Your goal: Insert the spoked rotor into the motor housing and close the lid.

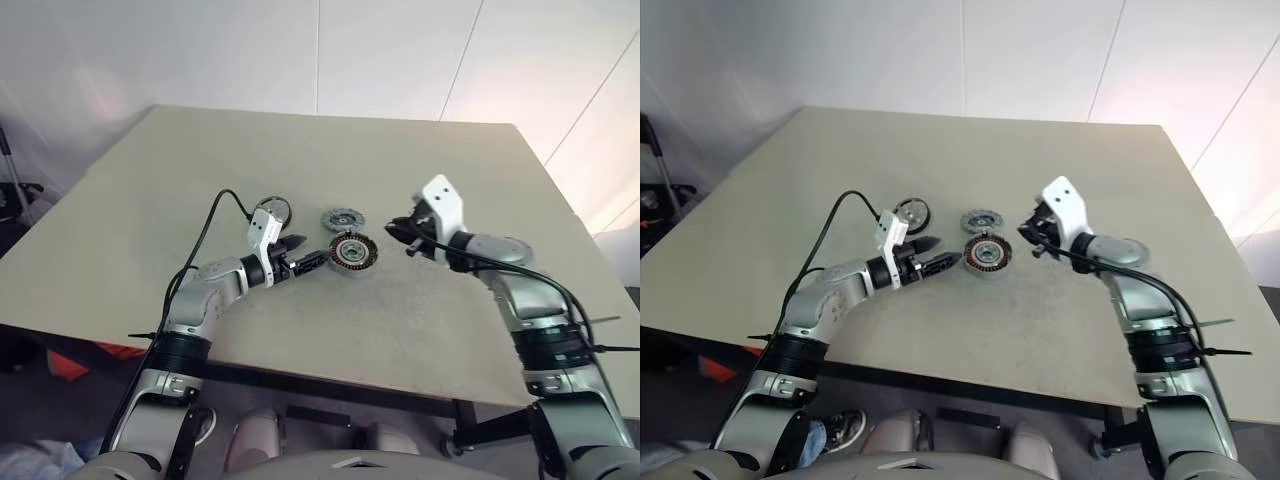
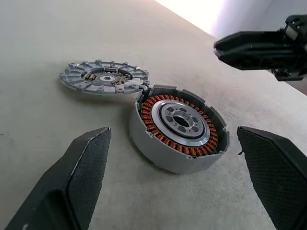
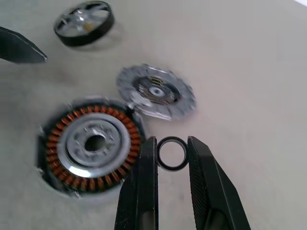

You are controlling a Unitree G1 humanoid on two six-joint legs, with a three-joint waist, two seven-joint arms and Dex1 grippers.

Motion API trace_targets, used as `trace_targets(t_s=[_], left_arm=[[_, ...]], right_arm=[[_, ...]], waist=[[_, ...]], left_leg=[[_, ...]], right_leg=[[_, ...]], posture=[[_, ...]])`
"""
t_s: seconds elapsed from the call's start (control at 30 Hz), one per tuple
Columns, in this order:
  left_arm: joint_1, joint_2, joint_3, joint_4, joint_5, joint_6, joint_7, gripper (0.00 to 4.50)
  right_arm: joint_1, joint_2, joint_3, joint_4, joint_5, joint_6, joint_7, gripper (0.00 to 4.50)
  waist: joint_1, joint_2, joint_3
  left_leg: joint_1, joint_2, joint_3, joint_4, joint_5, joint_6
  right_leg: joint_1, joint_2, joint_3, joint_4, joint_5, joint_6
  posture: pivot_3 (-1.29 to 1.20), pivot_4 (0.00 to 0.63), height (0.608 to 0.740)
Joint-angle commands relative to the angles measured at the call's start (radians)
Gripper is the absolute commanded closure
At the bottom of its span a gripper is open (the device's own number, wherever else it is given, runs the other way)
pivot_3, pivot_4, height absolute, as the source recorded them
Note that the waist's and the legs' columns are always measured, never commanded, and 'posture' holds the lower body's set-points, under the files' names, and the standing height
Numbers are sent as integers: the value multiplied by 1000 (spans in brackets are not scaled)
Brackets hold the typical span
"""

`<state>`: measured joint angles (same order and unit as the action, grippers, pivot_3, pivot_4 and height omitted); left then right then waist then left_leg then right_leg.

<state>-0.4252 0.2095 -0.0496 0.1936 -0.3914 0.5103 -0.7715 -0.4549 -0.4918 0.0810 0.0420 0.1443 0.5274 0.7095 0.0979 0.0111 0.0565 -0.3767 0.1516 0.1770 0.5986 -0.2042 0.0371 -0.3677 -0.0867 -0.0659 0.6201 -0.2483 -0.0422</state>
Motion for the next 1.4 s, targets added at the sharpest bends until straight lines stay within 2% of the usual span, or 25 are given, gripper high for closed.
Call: trace_targets(t_s=[0.03, 0.4, 0.93, 0.97, 1.03, 1.4], left_arm=[[-24, 5, 8, -23, -2, -15, 1, 0], [-11, 44, 30, -15, 2, -26, 11, 0], [-18, 46, 24, -5, 12, -31, 12, 0], [-17, 46, 24, -5, 13, -30, 12, 0], [-17, 46, 23, -5, 14, -30, 13, 0], [-17, 39, 16, -1, 19, -29, 13, 0]], right_arm=[[-47, 34, 35, 19, -20, 13, -28, 3940], [-21, 72, 114, 28, -25, 22, -12, 3940], [-5, 107, 113, 33, -9, 31, -15, 3940], [-7, 108, 109, 27, -10, 24, -19, 3204], [-13, 112, 96, 20, -6, 14, -27, 2620], [-18, 103, 67, -7, -2, 17, -34, 2620]], waist=[[1, 0, 0], [-3, 0, 0], [-4, 0, 0], [-4, 0, 0], [-4, 0, 0], [-4, 0, 0]], left_leg=[[-1, 0, 0, 0, 0, 0], [-1, 0, 0, 0, 0, -1], [0, 0, 0, 0, 1, -2], [0, 0, 0, 0, 1, -3], [0, 0, 0, 0, 1, -3], [0, 0, 0, -1, 2, -4]], right_leg=[[0, 0, 0, 0, 0, 0], [-1, 0, 0, 0, 0, 0], [0, 0, 0, 0, 0, 0], [0, 0, 0, 0, 0, 0], [0, 0, 0, 0, 0, 0], [-1, 0, 0, 0, 0, 0]], posture=[[0, 0, 740], [0, 0, 740], [0, 0, 740], [0, 0, 740], [0, 0, 740], [0, 0, 740]])
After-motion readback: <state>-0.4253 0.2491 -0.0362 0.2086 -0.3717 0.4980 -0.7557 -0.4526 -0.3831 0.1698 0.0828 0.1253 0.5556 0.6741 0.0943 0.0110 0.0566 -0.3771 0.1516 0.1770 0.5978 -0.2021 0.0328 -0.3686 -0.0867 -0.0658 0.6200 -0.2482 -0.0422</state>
